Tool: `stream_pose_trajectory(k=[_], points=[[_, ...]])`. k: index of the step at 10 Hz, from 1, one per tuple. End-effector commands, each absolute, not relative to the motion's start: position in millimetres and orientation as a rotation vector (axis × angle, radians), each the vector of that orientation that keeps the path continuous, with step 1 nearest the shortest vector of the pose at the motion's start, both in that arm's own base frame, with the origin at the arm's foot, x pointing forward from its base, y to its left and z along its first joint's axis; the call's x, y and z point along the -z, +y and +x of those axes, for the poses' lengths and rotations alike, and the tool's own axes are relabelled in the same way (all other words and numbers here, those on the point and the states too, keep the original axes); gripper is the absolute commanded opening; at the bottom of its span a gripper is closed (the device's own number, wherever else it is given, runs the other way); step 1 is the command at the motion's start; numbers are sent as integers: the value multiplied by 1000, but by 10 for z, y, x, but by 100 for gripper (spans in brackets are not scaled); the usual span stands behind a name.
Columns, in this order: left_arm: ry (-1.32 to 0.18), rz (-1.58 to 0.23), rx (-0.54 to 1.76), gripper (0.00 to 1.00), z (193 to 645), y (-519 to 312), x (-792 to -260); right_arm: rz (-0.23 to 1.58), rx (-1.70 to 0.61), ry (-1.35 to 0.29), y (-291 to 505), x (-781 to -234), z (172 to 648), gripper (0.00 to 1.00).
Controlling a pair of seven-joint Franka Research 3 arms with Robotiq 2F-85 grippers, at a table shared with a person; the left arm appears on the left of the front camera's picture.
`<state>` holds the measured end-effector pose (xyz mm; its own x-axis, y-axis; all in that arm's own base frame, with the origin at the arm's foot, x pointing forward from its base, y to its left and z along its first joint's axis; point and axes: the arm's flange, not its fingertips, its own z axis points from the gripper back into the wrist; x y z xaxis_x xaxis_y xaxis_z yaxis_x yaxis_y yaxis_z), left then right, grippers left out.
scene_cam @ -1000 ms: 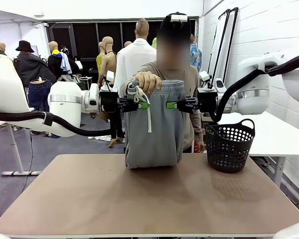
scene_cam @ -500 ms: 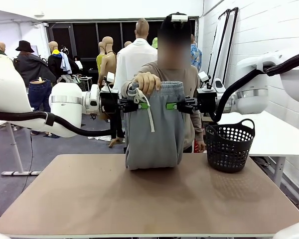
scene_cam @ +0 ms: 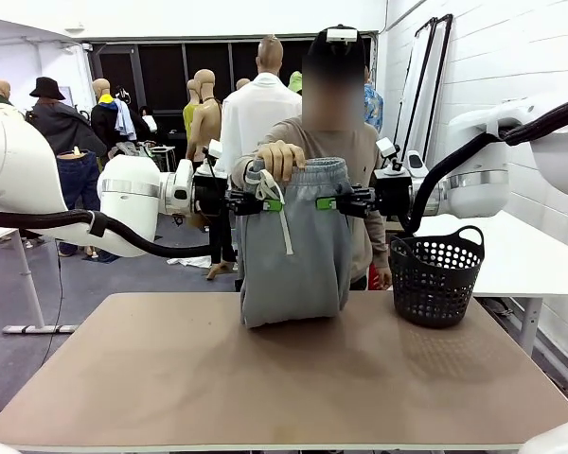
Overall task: Fold the training pants.
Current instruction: Release the ends of the Training pants and then grab the overlapped ends.
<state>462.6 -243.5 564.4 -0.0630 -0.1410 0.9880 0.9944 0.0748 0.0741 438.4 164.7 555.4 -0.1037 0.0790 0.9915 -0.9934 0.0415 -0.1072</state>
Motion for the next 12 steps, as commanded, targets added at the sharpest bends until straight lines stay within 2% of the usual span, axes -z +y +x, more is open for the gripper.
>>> stream_pose_trajectory(k=[1,12], points=[[-1255,-1016,1255,0,4537,-2428,-5648,1078,-1297,-1254,1660,-5582,4363,0],[-1255,-1016,1255,0,4537,-2428,-5648,1078,-1297,-1254,1660,-5582,4363,0]])
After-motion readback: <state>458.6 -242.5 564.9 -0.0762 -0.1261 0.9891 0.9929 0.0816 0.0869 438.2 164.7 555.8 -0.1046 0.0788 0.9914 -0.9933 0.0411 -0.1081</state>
